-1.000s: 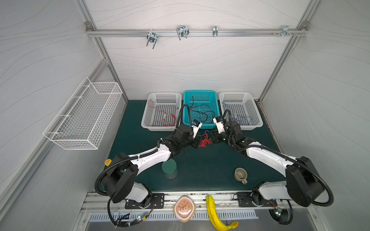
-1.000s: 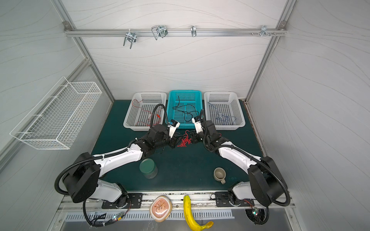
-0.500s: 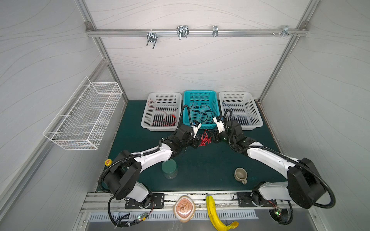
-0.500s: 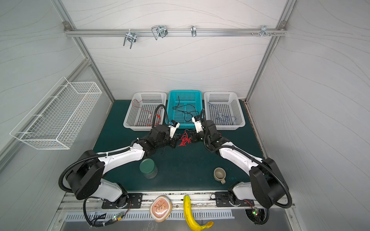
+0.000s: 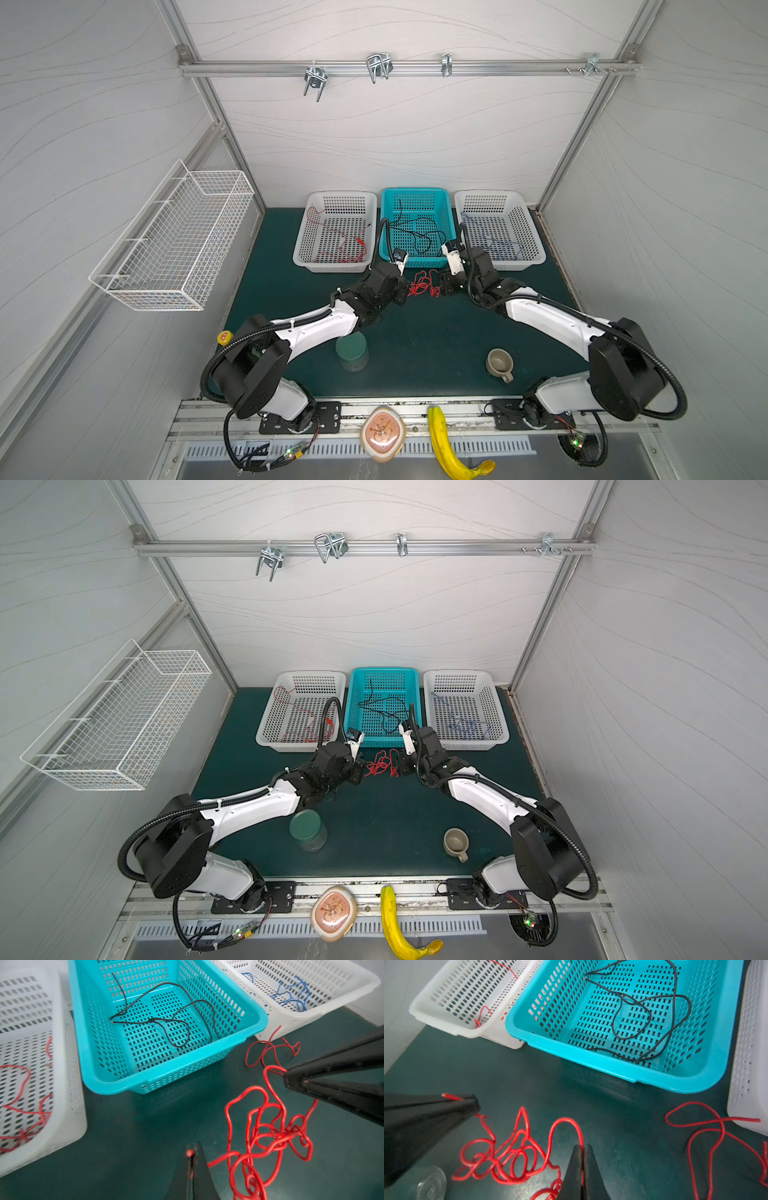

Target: Untangle the cables

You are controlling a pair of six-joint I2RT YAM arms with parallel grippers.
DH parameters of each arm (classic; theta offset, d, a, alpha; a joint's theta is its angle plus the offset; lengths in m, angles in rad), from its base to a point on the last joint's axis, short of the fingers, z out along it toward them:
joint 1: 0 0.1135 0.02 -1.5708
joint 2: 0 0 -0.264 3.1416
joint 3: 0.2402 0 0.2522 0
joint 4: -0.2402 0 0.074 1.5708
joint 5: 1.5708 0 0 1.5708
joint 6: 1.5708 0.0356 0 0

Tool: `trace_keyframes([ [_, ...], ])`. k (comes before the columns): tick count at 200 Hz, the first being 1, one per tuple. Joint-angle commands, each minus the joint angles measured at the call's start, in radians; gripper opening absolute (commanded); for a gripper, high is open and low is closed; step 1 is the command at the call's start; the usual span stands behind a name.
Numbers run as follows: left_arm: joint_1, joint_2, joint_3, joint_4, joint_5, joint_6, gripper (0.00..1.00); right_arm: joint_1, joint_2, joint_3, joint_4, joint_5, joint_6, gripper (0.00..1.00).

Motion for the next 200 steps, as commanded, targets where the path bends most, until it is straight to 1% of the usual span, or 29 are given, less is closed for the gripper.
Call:
trace_keyframes([
  [1,0.019,-0.044,-0.009,-0.050,-0.208,0.021,0.00,-0.006,0.015,0.019,-0.153,0.169,-0.040,0.00],
  [17,0.033,-0.059,-0.011,-0.072,-0.244,0.006,0.00,-0.008,0.015,0.026,-0.189,0.238,-0.035,0.00],
  [29,0.057,-0.073,-0.014,-0.093,-0.247,-0.017,0.00,-0.009,0.014,0.028,-0.210,0.288,-0.031,0.00],
  [48,0.099,-0.097,-0.024,-0.114,-0.239,-0.056,0.00,-0.022,0.005,0.028,-0.231,0.334,-0.012,0.00],
  [81,0.141,-0.146,-0.045,-0.132,-0.267,-0.074,0.00,-0.083,-0.024,0.003,-0.243,0.339,0.049,0.00],
  [124,0.170,-0.210,-0.073,-0.146,-0.305,-0.090,0.00,-0.175,-0.096,-0.052,-0.206,0.260,0.120,0.00],
  [147,0.180,-0.241,-0.091,-0.137,-0.301,-0.103,0.00,-0.189,-0.131,-0.079,-0.156,0.191,0.123,0.00],
  [174,0.181,-0.271,-0.121,-0.086,-0.253,-0.099,0.00,-0.188,-0.151,-0.100,-0.099,0.096,0.107,0.00],
  [200,0.180,-0.305,-0.169,0.002,-0.151,-0.087,0.00,-0.188,-0.163,-0.126,-0.009,-0.036,0.094,0.00],
])
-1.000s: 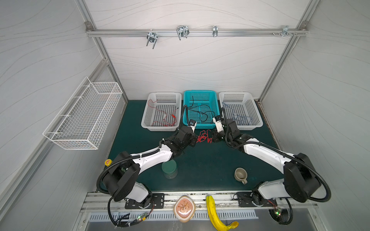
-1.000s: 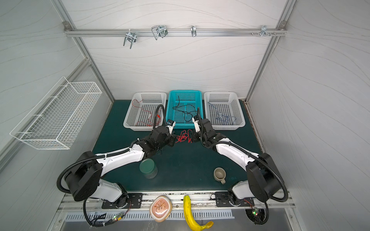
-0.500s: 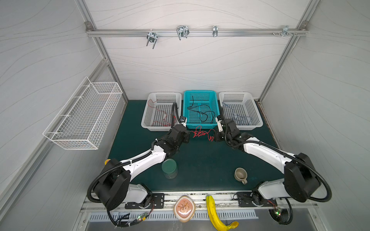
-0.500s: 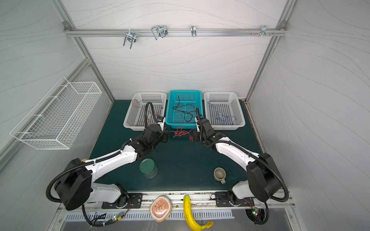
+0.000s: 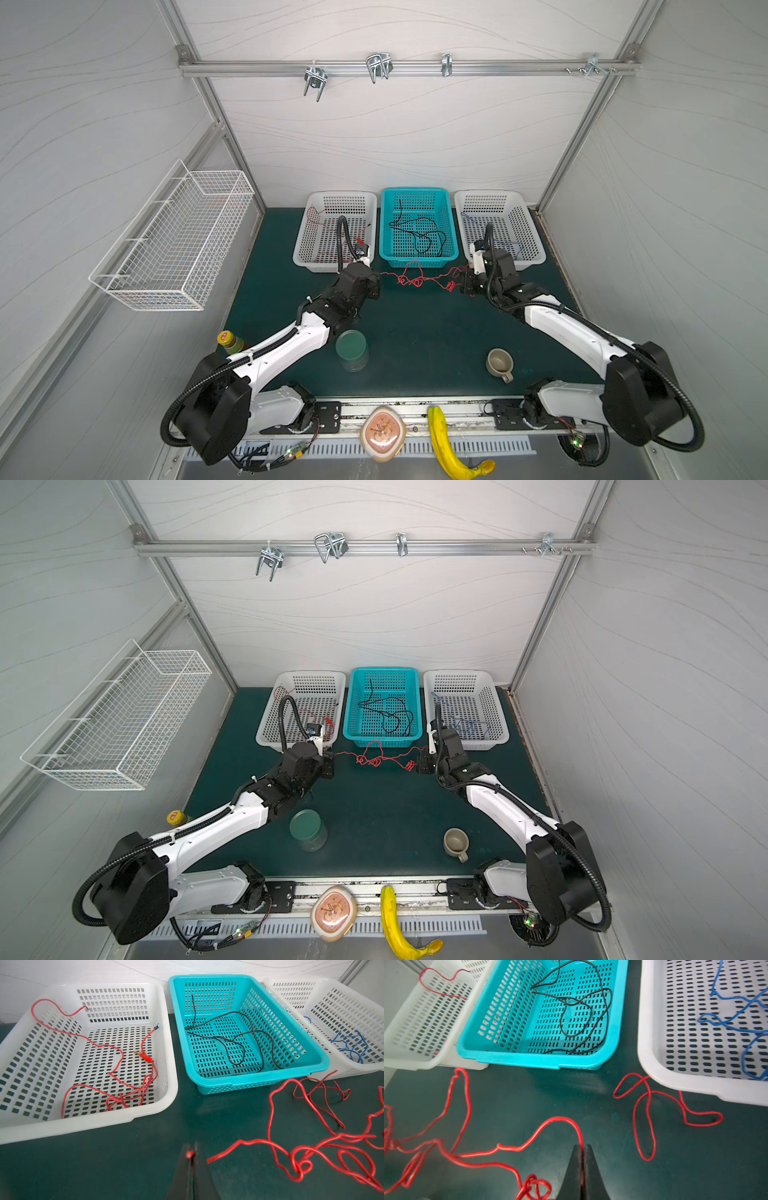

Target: Untangle the cables

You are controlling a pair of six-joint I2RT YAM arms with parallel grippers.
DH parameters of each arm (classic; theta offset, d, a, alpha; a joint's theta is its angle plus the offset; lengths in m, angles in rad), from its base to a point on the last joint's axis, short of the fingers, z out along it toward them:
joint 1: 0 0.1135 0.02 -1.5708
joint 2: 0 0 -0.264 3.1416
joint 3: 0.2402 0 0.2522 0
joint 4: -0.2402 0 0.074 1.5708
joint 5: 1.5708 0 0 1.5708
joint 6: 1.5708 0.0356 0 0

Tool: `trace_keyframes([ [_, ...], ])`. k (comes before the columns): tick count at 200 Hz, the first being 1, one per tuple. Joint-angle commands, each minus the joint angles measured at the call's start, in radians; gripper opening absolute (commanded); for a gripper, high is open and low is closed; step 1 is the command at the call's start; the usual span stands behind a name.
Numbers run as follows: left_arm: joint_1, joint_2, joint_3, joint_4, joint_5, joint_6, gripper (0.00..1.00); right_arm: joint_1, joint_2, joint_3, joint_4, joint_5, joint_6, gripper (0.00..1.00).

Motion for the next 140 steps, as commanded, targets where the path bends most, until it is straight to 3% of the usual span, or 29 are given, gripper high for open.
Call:
trace_keyframes([
  [1,0.043,-0.043,-0.039,0.065,-0.058,0.012,0.00,-0.041,-0.025,-0.037,0.030,-0.025,-0.019,0.00],
  [33,0.043,-0.089,-0.094,0.152,0.117,0.058,0.00,-0.035,-0.081,-0.108,0.196,-0.157,-0.026,0.00],
  [63,0.043,-0.109,-0.101,0.140,0.187,0.089,0.00,-0.009,-0.144,-0.146,0.274,-0.177,-0.072,0.00],
  [73,0.044,-0.112,-0.103,0.136,0.190,0.098,0.10,0.007,-0.161,-0.149,0.281,-0.175,-0.098,0.00],
  [86,0.043,-0.113,-0.103,0.129,0.193,0.110,0.35,0.031,-0.178,-0.147,0.278,-0.170,-0.134,0.00],
  [104,0.044,-0.120,-0.105,0.126,0.188,0.117,0.47,0.061,-0.197,-0.136,0.263,-0.174,-0.183,0.00],
  [140,0.044,-0.142,-0.104,0.131,0.201,0.153,0.60,0.093,-0.220,-0.114,0.237,-0.179,-0.243,0.00],
])
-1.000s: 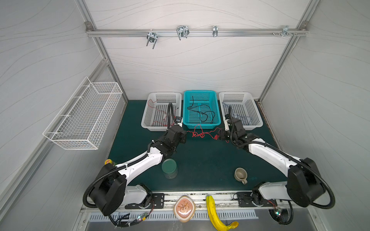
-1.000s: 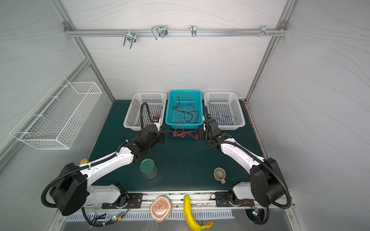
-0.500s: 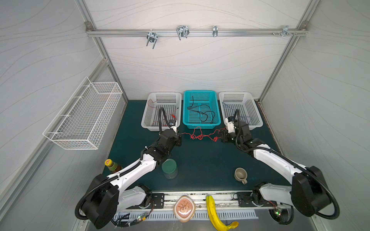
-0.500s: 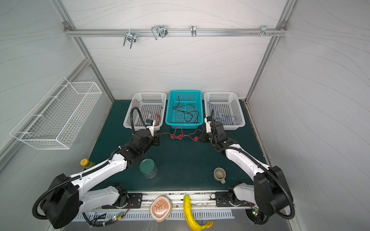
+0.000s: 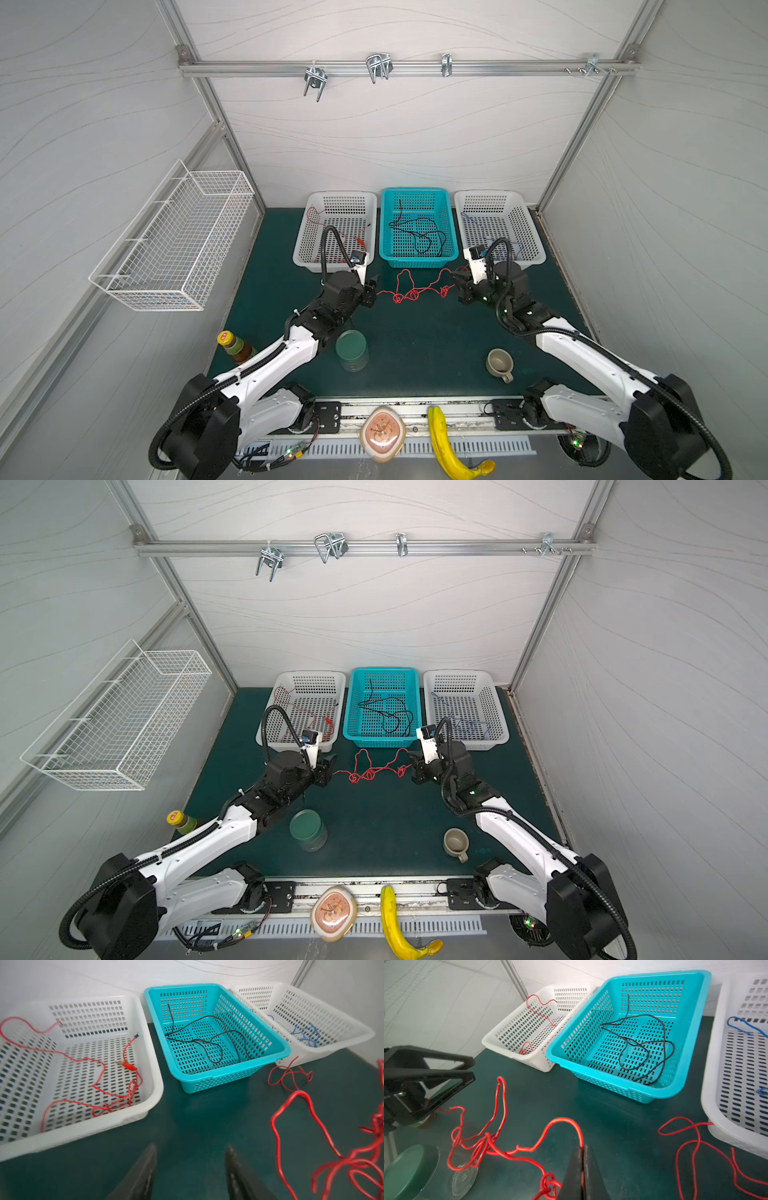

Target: Untangle the cables

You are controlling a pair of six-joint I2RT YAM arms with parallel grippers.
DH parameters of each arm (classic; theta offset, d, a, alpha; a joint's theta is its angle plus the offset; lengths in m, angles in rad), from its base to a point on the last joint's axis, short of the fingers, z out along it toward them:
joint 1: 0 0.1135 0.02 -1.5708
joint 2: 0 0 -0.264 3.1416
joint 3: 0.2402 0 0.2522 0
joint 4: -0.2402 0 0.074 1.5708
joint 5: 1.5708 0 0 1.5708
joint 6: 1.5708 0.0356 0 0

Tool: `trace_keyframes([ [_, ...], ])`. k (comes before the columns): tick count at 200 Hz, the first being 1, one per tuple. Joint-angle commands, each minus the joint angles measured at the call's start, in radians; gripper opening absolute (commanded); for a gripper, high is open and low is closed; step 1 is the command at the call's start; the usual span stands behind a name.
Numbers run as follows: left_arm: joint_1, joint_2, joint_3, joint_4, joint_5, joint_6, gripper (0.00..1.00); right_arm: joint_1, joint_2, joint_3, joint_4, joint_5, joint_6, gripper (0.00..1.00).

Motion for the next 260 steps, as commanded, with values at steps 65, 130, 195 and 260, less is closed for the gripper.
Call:
trace_keyframes([
  [65,0.003,-0.061,0.012,0.051,0.218,0.068,0.64,0.040,0.012,0.068,-0.011,-0.041,-0.110,0.00],
  [130,0.004,0.010,0.026,0.105,0.431,0.013,0.56,0.055,0.041,0.087,0.014,-0.045,-0.100,0.00],
  [195,0.004,0.107,0.072,0.084,0.331,-0.015,0.47,0.067,0.026,0.089,0.034,-0.058,-0.087,0.00],
  [260,0.003,0.109,0.087,0.062,0.193,-0.020,0.58,0.077,0.041,0.124,-0.026,0.089,-0.093,0.00],
])
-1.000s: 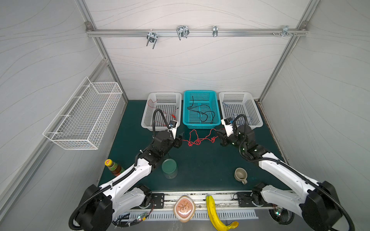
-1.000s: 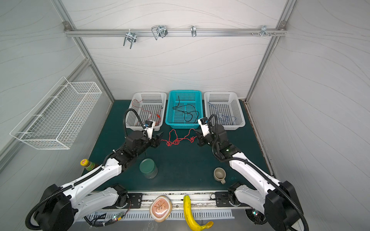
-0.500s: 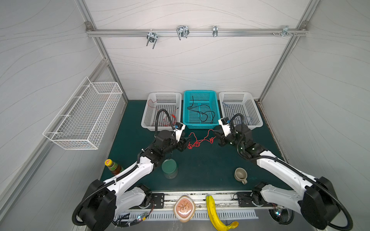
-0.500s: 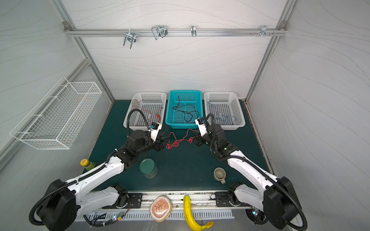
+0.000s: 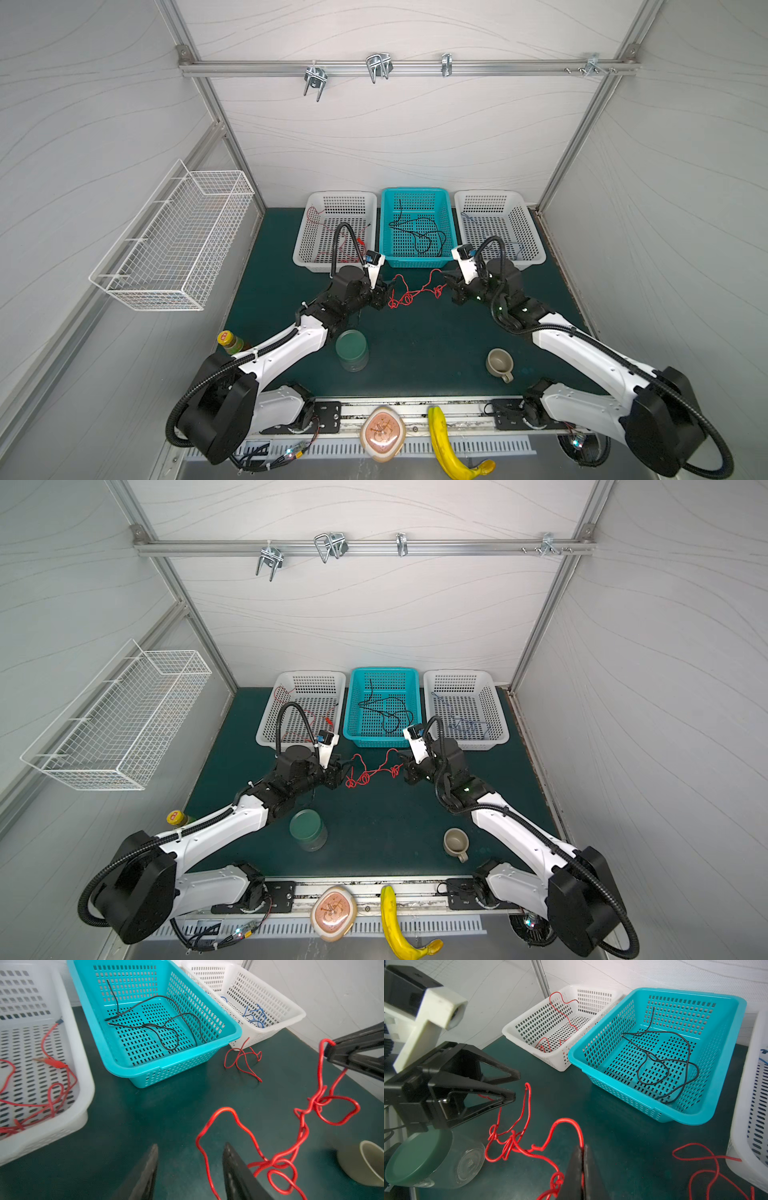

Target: Untangle the cables

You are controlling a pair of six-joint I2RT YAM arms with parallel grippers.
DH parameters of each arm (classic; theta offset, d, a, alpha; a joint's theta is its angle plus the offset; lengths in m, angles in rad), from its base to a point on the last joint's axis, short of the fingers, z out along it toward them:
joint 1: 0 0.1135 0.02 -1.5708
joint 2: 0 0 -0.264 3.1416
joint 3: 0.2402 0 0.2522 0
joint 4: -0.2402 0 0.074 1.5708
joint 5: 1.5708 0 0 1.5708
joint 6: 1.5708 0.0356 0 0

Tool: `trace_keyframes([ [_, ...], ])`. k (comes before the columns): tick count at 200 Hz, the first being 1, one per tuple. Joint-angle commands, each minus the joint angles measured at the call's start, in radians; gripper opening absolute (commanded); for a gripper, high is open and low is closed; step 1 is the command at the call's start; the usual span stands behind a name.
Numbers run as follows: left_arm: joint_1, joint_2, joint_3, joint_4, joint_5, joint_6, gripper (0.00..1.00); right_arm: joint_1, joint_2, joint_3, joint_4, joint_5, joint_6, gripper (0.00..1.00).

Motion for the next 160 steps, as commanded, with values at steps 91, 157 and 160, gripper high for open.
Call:
trace_keyframes([
  [91,-0.002,-0.208,0.086,-0.069,-0.018,0.058,0.89,0.020,0.132,0.116,-0.060,0.122,-0.024,0.00],
  [157,-0.148,-0.014,0.182,-0.064,0.006,0.102,0.83,0.042,0.122,0.120,0.019,0.003,-0.002,0.00],
  [160,-0.153,-0.001,0.190,-0.065,0.001,0.104,0.83,0.043,0.120,0.121,0.020,-0.003,-0.001,0.00],
])
